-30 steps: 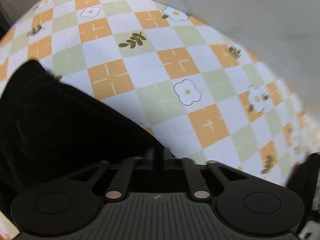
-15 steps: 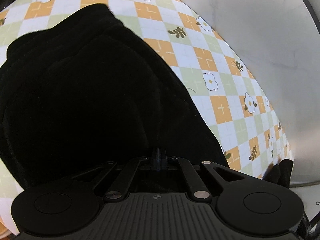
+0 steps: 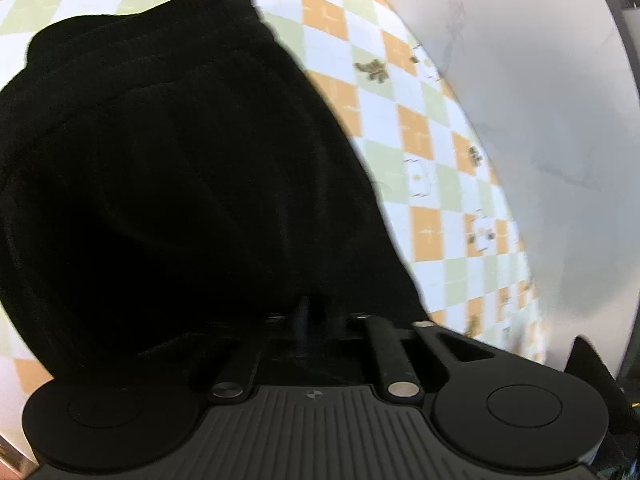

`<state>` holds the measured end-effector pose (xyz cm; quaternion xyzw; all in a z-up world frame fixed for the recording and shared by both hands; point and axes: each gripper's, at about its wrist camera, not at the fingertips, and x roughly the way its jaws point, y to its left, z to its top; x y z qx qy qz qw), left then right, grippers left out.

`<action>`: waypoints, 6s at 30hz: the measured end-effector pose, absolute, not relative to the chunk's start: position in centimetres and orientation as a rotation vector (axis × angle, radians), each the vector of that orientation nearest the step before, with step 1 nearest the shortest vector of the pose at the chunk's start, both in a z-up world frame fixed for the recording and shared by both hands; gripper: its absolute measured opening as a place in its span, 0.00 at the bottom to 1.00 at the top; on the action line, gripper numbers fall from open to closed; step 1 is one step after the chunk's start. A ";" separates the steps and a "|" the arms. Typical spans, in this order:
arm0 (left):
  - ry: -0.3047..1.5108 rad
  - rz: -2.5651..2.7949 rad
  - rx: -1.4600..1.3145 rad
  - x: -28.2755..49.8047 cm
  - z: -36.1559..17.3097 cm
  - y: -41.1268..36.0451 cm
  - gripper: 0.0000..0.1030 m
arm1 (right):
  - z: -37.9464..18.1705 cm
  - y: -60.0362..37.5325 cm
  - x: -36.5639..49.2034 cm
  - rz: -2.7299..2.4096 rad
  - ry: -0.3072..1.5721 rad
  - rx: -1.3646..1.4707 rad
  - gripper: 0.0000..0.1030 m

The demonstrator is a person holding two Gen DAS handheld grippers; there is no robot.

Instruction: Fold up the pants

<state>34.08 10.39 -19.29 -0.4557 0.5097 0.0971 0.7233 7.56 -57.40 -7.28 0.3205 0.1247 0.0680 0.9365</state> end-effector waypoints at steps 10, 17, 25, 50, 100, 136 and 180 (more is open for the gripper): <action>1.218 0.214 -1.002 41.2 -18.7 6.7 0.69 | -6.6 -57.2 1.6 0.199 0.149 0.632 0.09; 1.363 0.307 -0.824 45.0 -20.0 3.6 0.85 | -5.8 -56.9 -2.2 0.209 0.084 0.628 0.09; 1.412 0.303 -0.615 46.1 -20.1 1.0 0.77 | -4.4 -56.3 -4.3 0.245 0.039 0.596 0.08; 0.268 0.179 -0.813 31.9 -4.0 11.0 0.16 | -2.6 -56.9 1.9 0.195 -0.059 0.627 0.08; 0.836 0.279 -0.837 44.9 -25.0 9.4 0.73 | -25.4 -57.3 21.8 -0.083 0.712 -0.028 0.71; 1.034 0.330 -0.174 48.2 -30.2 5.7 0.98 | -28.6 -47.7 13.4 0.134 0.865 0.180 0.20; 0.992 0.401 -0.497 57.2 -28.9 -6.3 0.81 | -27.8 -74.0 18.0 -0.243 0.785 0.309 0.54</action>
